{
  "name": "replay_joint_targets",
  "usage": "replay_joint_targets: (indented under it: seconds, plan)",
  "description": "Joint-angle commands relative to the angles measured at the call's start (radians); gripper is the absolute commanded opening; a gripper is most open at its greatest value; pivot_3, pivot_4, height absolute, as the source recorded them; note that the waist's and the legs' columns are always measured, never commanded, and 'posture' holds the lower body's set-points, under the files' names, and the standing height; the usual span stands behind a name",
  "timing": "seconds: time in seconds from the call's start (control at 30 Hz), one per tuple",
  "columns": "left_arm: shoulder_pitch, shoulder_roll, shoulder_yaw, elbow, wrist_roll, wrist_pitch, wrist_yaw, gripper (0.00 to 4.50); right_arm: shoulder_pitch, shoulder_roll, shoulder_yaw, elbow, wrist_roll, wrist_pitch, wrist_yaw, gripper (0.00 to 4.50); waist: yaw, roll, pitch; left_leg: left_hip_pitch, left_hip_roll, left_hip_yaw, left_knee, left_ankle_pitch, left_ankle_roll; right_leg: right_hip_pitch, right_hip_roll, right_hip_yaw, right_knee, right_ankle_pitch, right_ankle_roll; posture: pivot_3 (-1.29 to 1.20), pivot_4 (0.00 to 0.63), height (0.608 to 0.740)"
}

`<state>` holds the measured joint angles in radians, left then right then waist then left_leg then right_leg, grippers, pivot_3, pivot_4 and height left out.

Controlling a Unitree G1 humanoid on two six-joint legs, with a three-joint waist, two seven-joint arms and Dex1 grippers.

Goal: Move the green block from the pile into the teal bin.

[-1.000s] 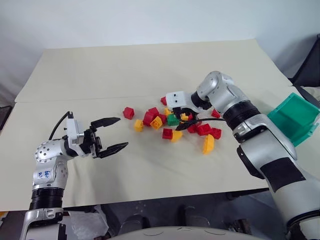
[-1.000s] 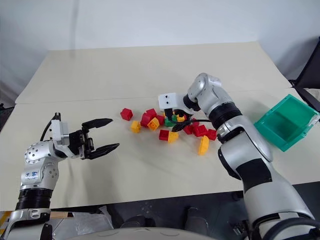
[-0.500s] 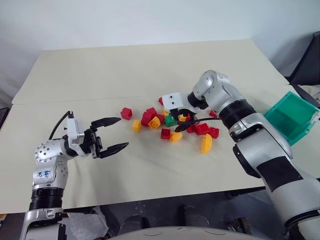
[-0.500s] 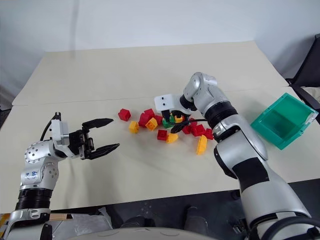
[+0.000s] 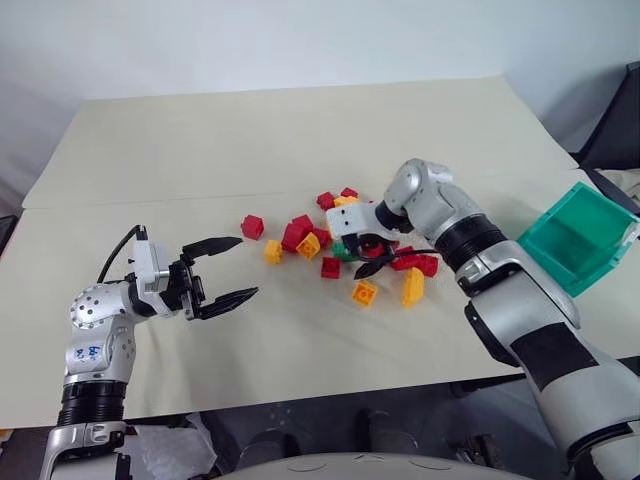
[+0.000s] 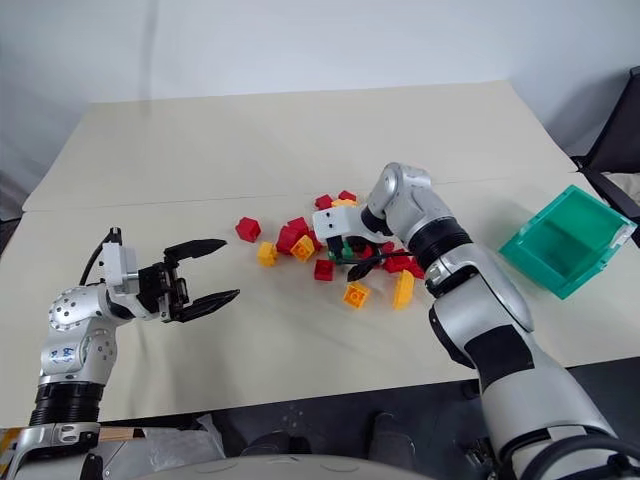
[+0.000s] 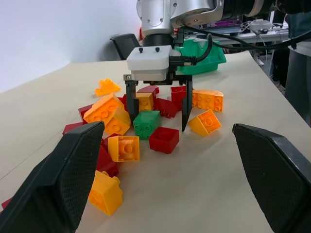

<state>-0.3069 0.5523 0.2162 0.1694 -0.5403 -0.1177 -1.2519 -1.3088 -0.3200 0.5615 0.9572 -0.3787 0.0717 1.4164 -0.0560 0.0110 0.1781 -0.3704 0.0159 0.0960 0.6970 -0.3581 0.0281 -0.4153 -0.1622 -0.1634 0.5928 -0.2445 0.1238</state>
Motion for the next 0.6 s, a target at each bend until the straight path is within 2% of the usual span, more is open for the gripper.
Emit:
replay_joint_targets:
  seconds: [0.03, 0.37, 0.47, 0.6]
  plan:
    - [-0.001, 0.005, 0.009, -0.028, -0.011, -0.007, 0.003, 4.50, -0.027, 0.004, -0.029, -0.013, 0.015, 0.007, 0.008, 4.45, 0.000, 0.000, 0.000, 0.000, 0.000, 0.000, 0.000, 0.000, 0.000, 0.000, 0.000, 0.000, 0.000, 0.000, 0.000, 0.00, 0.150, 0.740]
    - [-0.030, -0.005, -0.003, 0.005, -0.002, -0.013, 0.000, 4.50, -0.032, -0.004, -0.050, -0.055, 0.032, 0.039, 0.038, 4.45, 0.001, 0.000, 0.000, 0.000, 0.000, 0.000, 0.000, 0.000, 0.000, 0.000, 0.000, 0.000, 0.000, 0.000, 0.000, 0.00, 0.150, 0.740]
    - [-0.042, -0.011, -0.008, 0.014, 0.001, -0.015, 0.000, 4.50, -0.028, 0.006, -0.046, -0.064, 0.032, 0.082, 0.054, 3.88, 0.001, 0.000, 0.000, 0.000, 0.000, 0.000, 0.000, 0.000, 0.000, 0.000, 0.000, 0.000, 0.000, 0.000, 0.000, 0.00, 0.150, 0.740]
    - [-0.047, -0.011, -0.009, 0.022, 0.001, -0.019, -0.002, 4.50, -0.031, 0.018, -0.050, -0.070, 0.038, 0.110, 0.047, 2.53, 0.000, 0.000, 0.000, 0.000, 0.000, 0.000, 0.000, 0.000, 0.000, 0.000, 0.000, 0.000, 0.000, 0.000, 0.000, 0.00, 0.150, 0.740]
